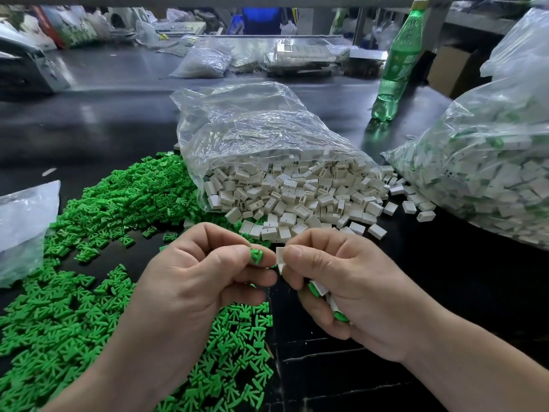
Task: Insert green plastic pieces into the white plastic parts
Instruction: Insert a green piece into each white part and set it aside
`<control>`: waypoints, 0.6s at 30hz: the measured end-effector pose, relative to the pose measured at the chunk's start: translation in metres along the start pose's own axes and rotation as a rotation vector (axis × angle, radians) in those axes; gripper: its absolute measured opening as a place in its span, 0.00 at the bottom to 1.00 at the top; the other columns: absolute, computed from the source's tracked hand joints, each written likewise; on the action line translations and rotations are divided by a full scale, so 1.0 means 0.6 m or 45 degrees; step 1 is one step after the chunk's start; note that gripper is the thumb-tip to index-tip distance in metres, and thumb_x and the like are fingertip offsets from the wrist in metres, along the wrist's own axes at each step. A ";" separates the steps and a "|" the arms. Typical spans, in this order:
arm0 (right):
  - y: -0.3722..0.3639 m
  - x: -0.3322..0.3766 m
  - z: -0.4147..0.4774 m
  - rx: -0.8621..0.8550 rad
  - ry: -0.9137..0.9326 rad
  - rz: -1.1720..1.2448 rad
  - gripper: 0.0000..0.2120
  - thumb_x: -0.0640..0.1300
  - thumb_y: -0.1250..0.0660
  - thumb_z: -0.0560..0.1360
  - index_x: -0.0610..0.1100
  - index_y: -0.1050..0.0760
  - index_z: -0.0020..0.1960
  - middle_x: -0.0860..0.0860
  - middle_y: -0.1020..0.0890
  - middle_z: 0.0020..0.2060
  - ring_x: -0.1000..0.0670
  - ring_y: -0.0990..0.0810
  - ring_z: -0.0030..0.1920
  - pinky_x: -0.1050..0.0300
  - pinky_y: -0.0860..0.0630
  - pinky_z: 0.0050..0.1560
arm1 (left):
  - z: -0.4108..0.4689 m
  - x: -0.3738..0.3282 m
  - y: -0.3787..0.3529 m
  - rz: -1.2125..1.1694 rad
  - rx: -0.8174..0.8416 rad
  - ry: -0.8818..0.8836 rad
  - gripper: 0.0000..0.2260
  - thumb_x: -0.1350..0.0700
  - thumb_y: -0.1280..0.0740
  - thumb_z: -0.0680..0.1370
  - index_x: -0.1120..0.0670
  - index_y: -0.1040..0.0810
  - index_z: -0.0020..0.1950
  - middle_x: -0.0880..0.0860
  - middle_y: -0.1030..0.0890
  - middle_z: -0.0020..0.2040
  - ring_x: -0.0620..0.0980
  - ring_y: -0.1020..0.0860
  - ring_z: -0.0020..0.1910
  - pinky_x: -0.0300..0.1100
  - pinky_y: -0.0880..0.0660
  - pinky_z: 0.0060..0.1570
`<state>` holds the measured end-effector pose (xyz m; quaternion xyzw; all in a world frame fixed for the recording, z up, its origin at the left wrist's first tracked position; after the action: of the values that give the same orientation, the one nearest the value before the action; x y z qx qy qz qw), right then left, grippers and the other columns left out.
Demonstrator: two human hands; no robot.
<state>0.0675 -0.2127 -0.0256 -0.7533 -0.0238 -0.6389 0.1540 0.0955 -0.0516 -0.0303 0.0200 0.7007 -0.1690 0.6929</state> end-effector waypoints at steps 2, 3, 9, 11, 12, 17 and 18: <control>-0.003 -0.001 0.000 0.015 0.008 0.016 0.07 0.48 0.29 0.75 0.47 0.21 0.39 0.48 0.23 0.34 0.53 0.32 0.21 0.66 0.38 0.19 | -0.004 -0.005 -0.006 0.039 0.045 -0.042 0.03 0.54 0.28 0.70 0.51 0.17 0.43 0.59 0.16 0.42 0.55 0.17 0.37 0.43 0.21 0.32; -0.004 -0.001 0.000 0.020 0.010 0.022 0.07 0.48 0.30 0.74 0.47 0.21 0.39 0.48 0.23 0.33 0.53 0.33 0.21 0.66 0.38 0.19 | -0.007 -0.007 -0.009 0.068 0.071 -0.059 0.07 0.52 0.28 0.70 0.51 0.16 0.46 0.58 0.17 0.41 0.54 0.18 0.37 0.44 0.21 0.33; -0.006 -0.001 -0.003 0.045 0.014 -0.019 0.07 0.49 0.30 0.74 0.47 0.21 0.40 0.49 0.23 0.34 0.52 0.33 0.21 0.66 0.38 0.19 | -0.012 -0.014 -0.017 0.189 0.064 -0.106 0.12 0.50 0.27 0.68 0.49 0.15 0.50 0.56 0.17 0.37 0.54 0.17 0.36 0.42 0.20 0.34; -0.006 0.000 -0.003 0.041 0.019 -0.028 0.07 0.49 0.30 0.74 0.47 0.21 0.40 0.49 0.23 0.34 0.52 0.33 0.21 0.66 0.38 0.19 | -0.011 -0.014 -0.013 0.189 0.026 -0.105 0.12 0.49 0.26 0.65 0.50 0.16 0.46 0.57 0.17 0.36 0.55 0.17 0.34 0.42 0.21 0.32; -0.006 0.001 -0.003 0.039 0.026 -0.041 0.07 0.49 0.30 0.75 0.47 0.21 0.40 0.49 0.23 0.34 0.52 0.32 0.21 0.66 0.38 0.19 | -0.012 -0.015 -0.013 0.209 0.028 -0.113 0.11 0.49 0.25 0.65 0.51 0.16 0.45 0.58 0.17 0.35 0.55 0.17 0.33 0.41 0.21 0.32; 0.000 0.003 -0.005 0.006 0.062 -0.317 0.08 0.53 0.31 0.75 0.50 0.22 0.40 0.49 0.23 0.31 0.51 0.30 0.22 0.62 0.35 0.21 | -0.016 -0.018 -0.015 0.335 0.063 -0.156 0.09 0.48 0.23 0.68 0.50 0.16 0.45 0.57 0.17 0.36 0.54 0.17 0.34 0.40 0.21 0.33; 0.002 0.004 -0.005 0.006 0.059 -0.318 0.08 0.53 0.31 0.75 0.50 0.21 0.41 0.49 0.23 0.32 0.51 0.30 0.22 0.62 0.35 0.21 | -0.016 -0.017 -0.016 0.288 0.077 -0.139 0.10 0.48 0.25 0.68 0.51 0.16 0.45 0.57 0.17 0.36 0.55 0.17 0.34 0.41 0.21 0.32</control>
<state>0.0651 -0.2148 -0.0233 -0.7291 -0.1152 -0.6704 0.0755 0.0842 -0.0557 -0.0184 0.1106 0.6498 -0.1116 0.7437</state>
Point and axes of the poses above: each hand's wrist, its own z-axis towards the middle knuckle, its own y-axis out of the back of the hand, x = y × z, the point moved 6 cm from there along z, towards the middle knuckle
